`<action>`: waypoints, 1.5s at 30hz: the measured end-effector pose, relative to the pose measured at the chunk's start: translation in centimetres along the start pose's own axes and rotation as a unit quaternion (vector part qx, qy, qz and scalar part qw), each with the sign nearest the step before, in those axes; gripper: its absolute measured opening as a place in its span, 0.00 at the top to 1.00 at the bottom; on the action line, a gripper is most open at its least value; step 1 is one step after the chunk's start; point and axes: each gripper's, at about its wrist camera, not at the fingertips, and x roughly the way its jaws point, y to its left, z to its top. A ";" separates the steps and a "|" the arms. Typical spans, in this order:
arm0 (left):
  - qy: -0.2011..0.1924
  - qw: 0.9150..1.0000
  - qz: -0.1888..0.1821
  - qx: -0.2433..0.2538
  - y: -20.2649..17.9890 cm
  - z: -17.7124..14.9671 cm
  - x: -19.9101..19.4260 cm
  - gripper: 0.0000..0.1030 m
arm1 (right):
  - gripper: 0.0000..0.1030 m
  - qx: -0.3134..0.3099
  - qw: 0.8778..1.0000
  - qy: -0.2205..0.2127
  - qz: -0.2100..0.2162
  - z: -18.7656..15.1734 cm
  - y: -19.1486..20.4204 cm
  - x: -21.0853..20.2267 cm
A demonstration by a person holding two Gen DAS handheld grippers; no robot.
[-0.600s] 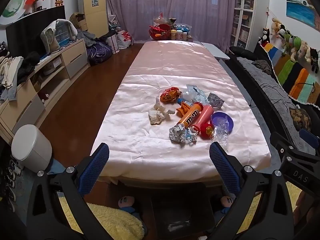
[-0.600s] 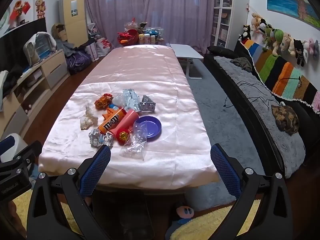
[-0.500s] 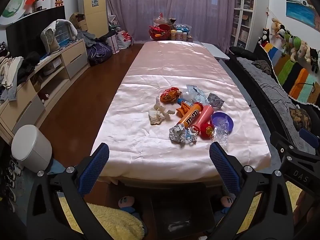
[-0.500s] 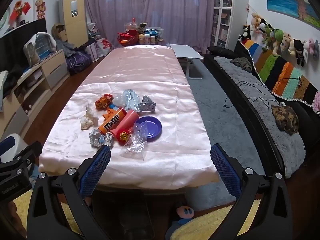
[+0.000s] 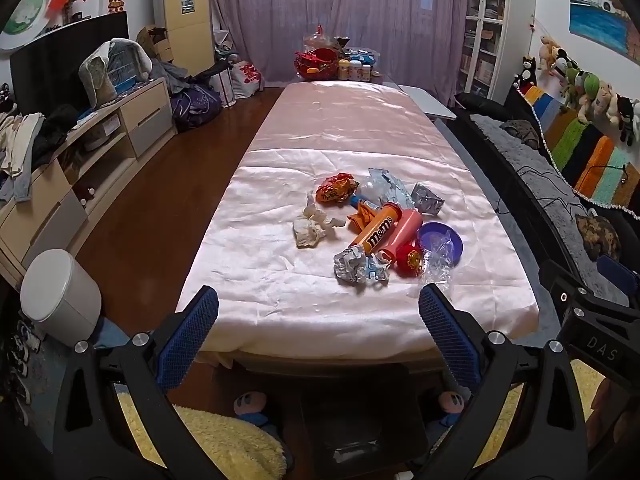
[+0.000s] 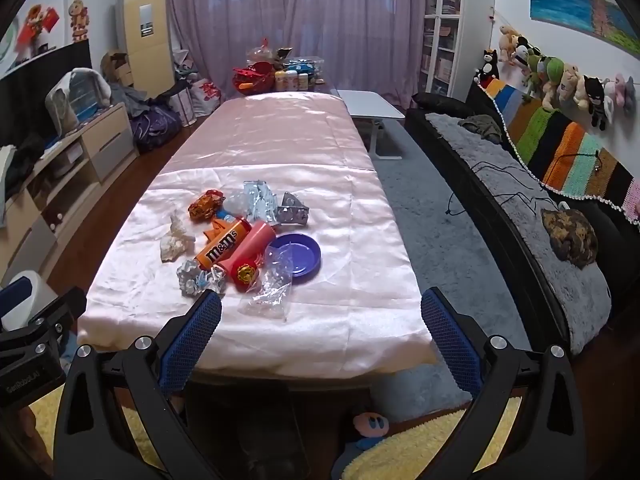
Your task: Collect trash
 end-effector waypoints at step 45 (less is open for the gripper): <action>-0.007 1.000 0.006 -0.005 0.6 0.4 -0.2 0.08 | 0.03 0.007 1.000 -0.010 0.001 -0.1 -0.7 -0.7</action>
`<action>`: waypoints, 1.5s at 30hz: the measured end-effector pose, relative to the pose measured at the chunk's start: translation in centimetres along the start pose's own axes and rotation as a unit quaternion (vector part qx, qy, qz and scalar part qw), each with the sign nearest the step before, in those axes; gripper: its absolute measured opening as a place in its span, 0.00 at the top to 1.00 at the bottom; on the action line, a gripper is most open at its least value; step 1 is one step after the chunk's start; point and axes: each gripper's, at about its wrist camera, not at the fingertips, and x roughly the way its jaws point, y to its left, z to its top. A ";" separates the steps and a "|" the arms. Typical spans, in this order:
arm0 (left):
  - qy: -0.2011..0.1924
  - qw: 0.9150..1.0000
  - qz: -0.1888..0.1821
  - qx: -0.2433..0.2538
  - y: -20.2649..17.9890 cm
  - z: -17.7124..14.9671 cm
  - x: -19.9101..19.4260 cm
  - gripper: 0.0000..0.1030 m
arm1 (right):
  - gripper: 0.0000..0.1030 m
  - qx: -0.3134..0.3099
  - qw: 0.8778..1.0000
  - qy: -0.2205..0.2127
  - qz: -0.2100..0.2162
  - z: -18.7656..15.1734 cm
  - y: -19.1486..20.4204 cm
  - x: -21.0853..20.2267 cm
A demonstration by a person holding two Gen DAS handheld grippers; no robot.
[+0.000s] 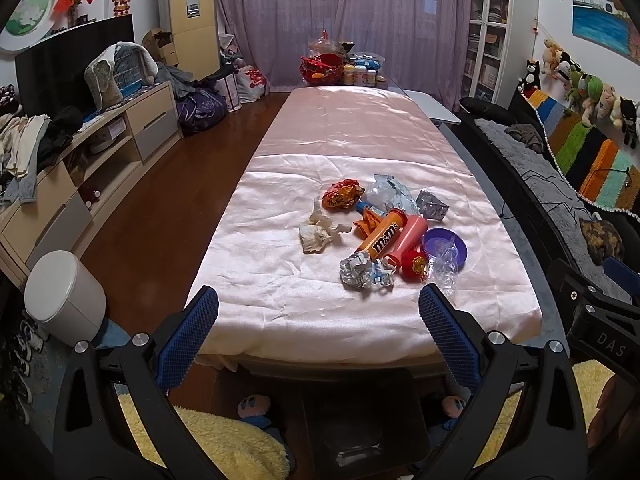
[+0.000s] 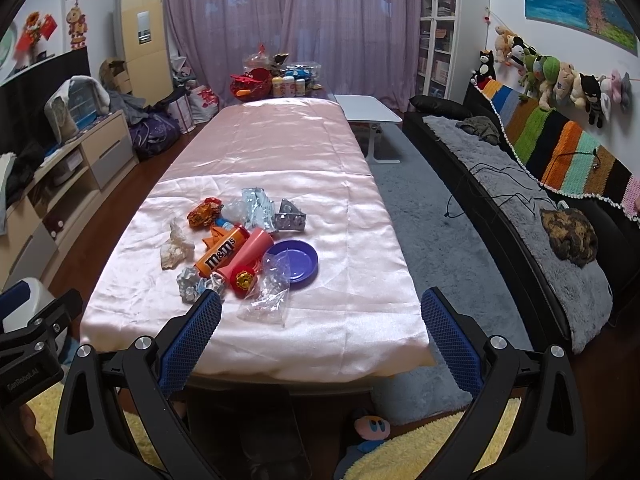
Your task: Collect trash
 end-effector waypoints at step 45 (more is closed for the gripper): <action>0.055 0.998 0.011 0.023 1.5 -1.0 6.0 0.08 | 0.03 -0.004 0.999 0.043 0.009 -1.0 -0.6 5.5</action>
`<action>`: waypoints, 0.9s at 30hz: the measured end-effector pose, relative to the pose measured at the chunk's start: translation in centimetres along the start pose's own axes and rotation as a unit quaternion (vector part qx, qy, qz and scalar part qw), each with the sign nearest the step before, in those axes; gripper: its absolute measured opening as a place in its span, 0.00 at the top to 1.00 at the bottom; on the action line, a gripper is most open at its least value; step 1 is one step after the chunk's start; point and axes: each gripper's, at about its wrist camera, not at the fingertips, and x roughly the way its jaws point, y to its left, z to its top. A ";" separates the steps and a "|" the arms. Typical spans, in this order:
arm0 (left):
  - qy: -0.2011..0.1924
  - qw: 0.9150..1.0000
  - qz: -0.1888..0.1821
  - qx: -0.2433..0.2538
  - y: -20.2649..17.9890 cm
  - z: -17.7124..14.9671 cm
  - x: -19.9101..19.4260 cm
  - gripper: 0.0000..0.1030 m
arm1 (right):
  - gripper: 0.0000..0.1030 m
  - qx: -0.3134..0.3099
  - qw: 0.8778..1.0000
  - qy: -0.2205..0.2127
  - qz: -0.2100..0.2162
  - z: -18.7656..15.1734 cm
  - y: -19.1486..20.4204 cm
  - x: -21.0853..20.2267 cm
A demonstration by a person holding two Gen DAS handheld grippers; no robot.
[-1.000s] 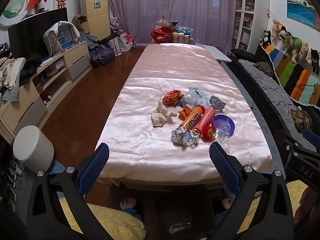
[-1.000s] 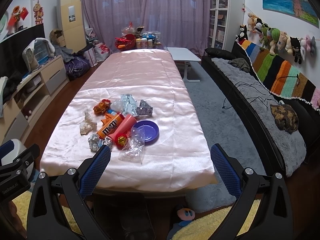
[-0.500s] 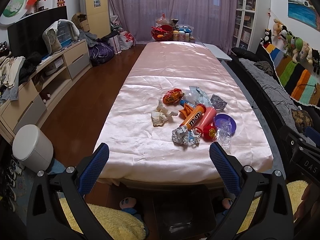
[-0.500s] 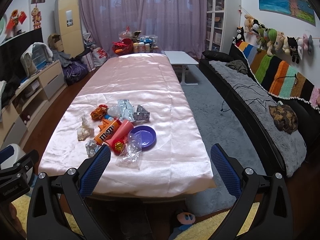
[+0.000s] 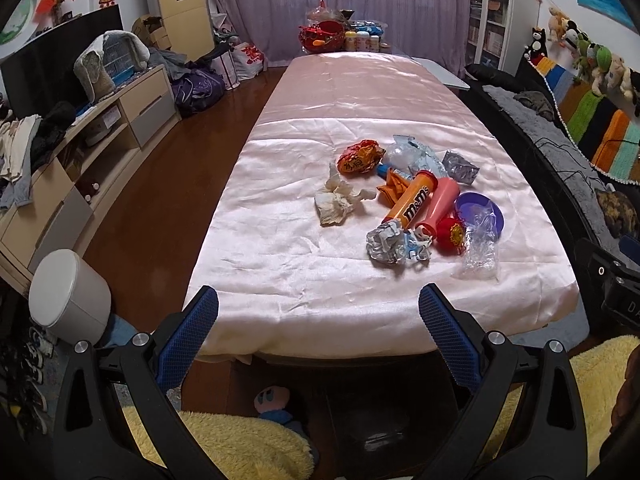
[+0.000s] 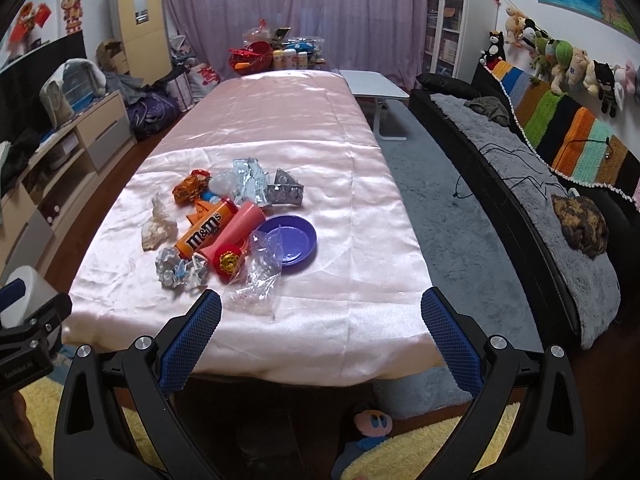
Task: Collect trash
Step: 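Grasp the crumpled foil wrapper with the left tool while the right tool grasps the clear plastic bag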
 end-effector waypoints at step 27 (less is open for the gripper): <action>0.090 0.992 -0.091 -0.004 0.2 2.0 12.4 0.36 | 0.38 0.014 0.990 0.095 0.106 -0.5 2.8 13.0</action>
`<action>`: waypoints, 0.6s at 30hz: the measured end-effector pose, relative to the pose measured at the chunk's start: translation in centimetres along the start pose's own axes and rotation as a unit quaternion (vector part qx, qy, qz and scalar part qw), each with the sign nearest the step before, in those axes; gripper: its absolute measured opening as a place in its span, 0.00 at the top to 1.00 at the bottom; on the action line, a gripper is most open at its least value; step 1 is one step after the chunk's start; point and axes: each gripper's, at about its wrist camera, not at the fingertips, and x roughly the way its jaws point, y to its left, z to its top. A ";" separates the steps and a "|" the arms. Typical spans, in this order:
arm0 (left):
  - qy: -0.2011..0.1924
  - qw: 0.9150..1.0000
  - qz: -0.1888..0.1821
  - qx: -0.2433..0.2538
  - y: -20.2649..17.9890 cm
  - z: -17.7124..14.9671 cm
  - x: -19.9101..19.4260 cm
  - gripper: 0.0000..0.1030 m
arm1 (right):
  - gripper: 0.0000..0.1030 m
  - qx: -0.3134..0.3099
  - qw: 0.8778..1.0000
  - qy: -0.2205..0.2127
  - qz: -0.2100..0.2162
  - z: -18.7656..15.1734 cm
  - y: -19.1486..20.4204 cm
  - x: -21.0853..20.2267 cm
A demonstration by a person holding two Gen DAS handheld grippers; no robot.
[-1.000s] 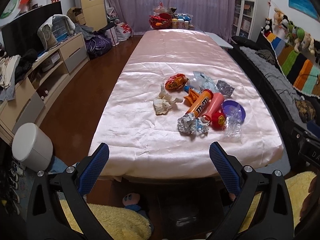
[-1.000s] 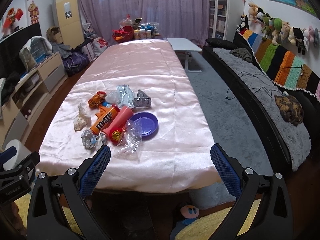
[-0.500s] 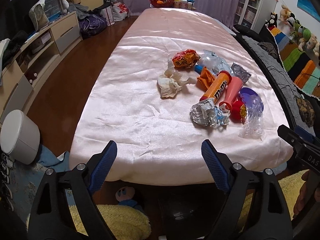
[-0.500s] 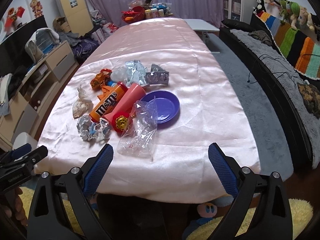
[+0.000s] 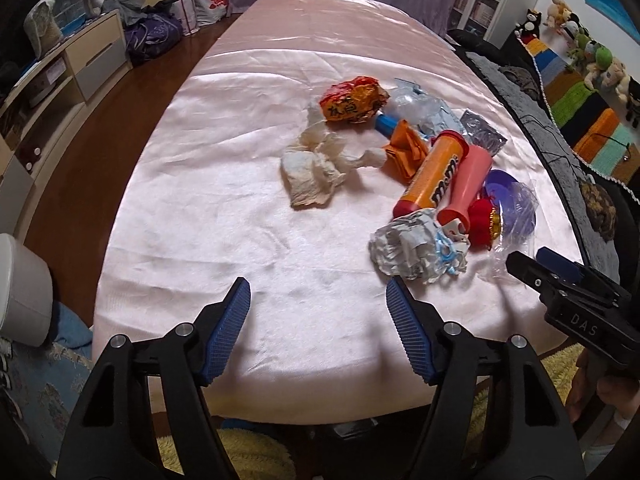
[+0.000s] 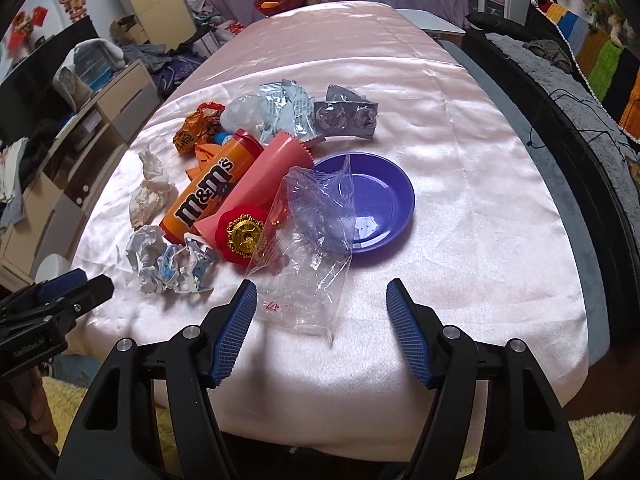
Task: Collect trash
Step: 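Grasp the crumpled foil wrapper with the left tool while the right tool grasps the clear plastic bag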
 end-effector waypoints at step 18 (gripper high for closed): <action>0.019 0.997 -0.071 0.033 -3.9 2.0 3.7 0.76 | 0.80 -0.023 0.999 -0.005 0.023 1.5 -0.2 -0.1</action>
